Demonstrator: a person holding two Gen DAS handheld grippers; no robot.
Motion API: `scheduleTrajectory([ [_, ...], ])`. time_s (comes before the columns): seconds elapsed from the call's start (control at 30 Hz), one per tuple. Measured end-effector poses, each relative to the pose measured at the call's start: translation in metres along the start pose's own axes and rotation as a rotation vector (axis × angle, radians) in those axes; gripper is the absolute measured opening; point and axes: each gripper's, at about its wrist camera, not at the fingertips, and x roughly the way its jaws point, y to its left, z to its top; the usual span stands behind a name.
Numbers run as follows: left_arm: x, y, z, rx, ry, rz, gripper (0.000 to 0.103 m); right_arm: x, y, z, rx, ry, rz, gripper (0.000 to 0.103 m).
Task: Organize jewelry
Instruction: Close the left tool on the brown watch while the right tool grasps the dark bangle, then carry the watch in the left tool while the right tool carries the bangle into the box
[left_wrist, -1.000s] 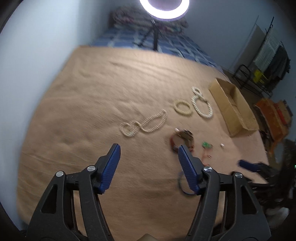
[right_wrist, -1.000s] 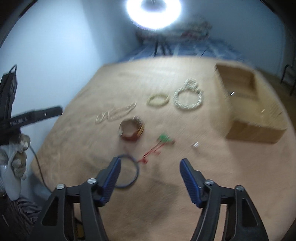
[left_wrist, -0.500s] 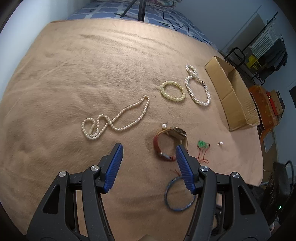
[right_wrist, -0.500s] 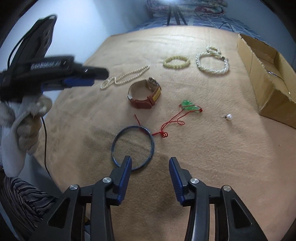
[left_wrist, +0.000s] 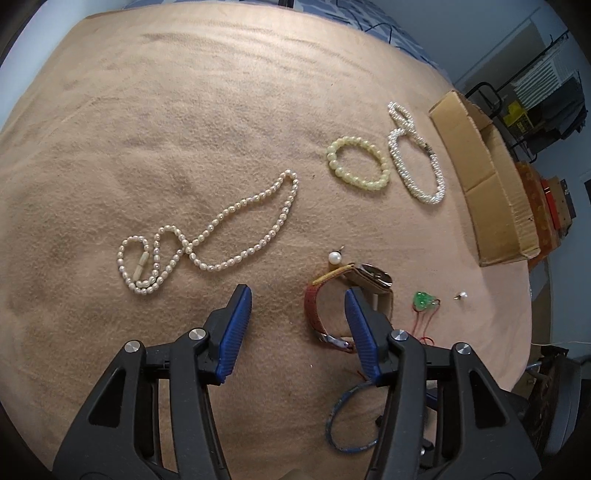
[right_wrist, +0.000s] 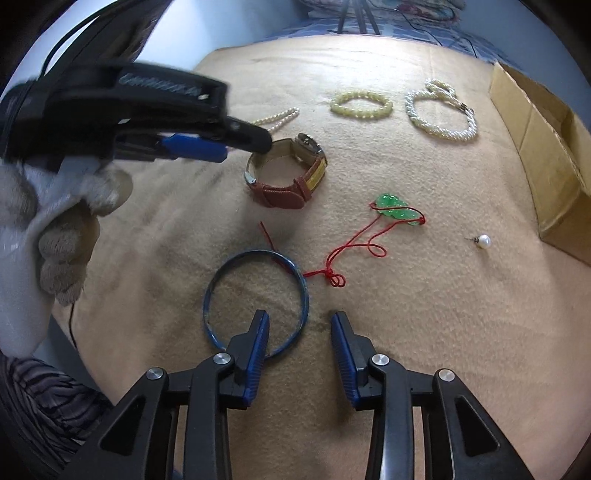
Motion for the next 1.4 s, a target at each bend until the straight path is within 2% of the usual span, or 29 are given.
scheduleTrajectory([
  [0.17,0.01,0.0,0.002,-0.001,0.011,0.01,0.05,0.003,0.014,-0.003,-0.09,-0.009,-0.074,0.028],
  [0.3,0.015,-0.003,0.002,0.01,0.008,0.036,0.043,0.009,0.019,-0.005,-0.116,-0.019,-0.092,0.012],
  [0.33,0.016,-0.004,0.003,0.013,0.006,0.042,0.039,0.009,0.019,-0.005,-0.116,-0.019,-0.087,0.009],
  [0.47,0.019,-0.005,0.004,0.015,0.002,0.045,0.01,0.006,0.017,-0.001,-0.098,-0.021,-0.068,0.003],
  [0.57,0.017,-0.006,0.003,0.021,-0.002,0.04,0.004,0.006,0.007,0.004,-0.087,-0.026,-0.058,0.001],
  [0.77,0.007,-0.007,0.0,0.036,-0.029,0.042,0.003,-0.007,0.006,0.004,-0.089,-0.057,-0.06,0.001],
  [1.07,-0.019,0.005,0.004,0.0,-0.089,0.029,0.003,-0.034,0.005,-0.001,-0.084,-0.127,-0.077,0.001],
  [1.4,-0.045,0.003,0.006,0.002,-0.158,0.025,0.003,-0.059,0.001,0.002,-0.108,-0.199,-0.139,0.001],
])
